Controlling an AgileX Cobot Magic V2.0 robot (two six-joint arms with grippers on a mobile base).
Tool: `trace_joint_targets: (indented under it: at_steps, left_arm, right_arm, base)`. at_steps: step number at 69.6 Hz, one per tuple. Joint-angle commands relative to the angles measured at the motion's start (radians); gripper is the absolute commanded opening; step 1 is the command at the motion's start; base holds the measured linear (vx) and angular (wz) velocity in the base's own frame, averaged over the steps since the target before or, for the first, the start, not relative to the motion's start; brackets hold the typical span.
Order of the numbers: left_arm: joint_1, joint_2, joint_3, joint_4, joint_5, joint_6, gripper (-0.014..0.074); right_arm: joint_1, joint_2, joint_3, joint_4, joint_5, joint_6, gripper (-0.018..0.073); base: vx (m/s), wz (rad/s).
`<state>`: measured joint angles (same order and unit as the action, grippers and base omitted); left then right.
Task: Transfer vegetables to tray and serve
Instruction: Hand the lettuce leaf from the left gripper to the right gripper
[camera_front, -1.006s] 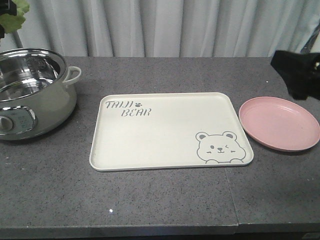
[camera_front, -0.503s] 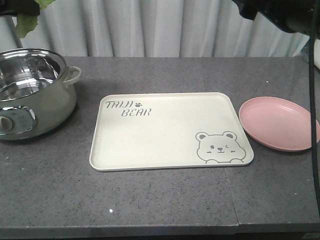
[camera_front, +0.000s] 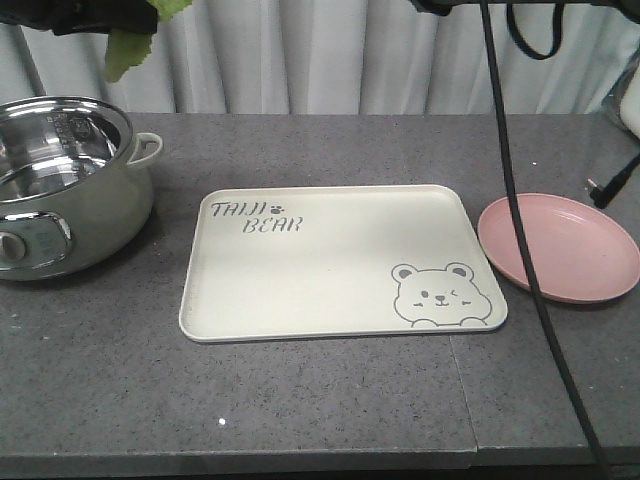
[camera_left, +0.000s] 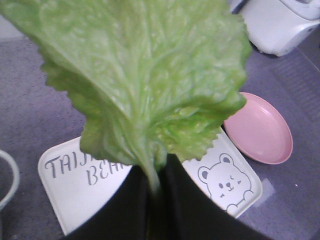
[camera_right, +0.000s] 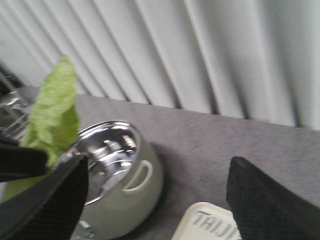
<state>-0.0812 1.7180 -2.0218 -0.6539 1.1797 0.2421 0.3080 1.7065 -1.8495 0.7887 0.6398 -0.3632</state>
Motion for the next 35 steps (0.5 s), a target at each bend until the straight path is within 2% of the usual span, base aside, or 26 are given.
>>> trace_joint_targets:
  at_steps: [1,12,15,20,35]
  left_arm:
    - [-0.038,-0.051,-0.023,-0.044,-0.048,0.02,-0.0008]
    - [-0.092,-0.051,-0.023,-0.031,-0.051,0.021,-0.0008]
    - [-0.106,-0.05,-0.023,-0.021,-0.06,0.021,-0.0008]
    - [-0.128,-0.047,-0.023,-0.02,-0.081,0.021,-0.0008]
    - [-0.183,-0.009,-0.023,-0.022,-0.115,0.024,-0.0008]
  right_arm:
    - [-0.045,-0.026,-0.06,0.271,0.031,-0.149,0.0547]
    - [-0.15,0.005,-0.059,0.626,0.194,-0.296,0.0547]
    - [-0.168,0.014,-0.059,0.685,0.229,-0.322,0.0547]
    - [-0.179,0.028,-0.059,0.729,0.274,-0.338,0.0547]
    - [-0.178,0.065,-0.059,0.734,0.296,-0.343,0.0547]
  base:
    - [0.0,0.0]
    - [0.0,0.0]
    - [0.0,0.0]
    - [0.0,0.0]
    - [0.0,0.0]
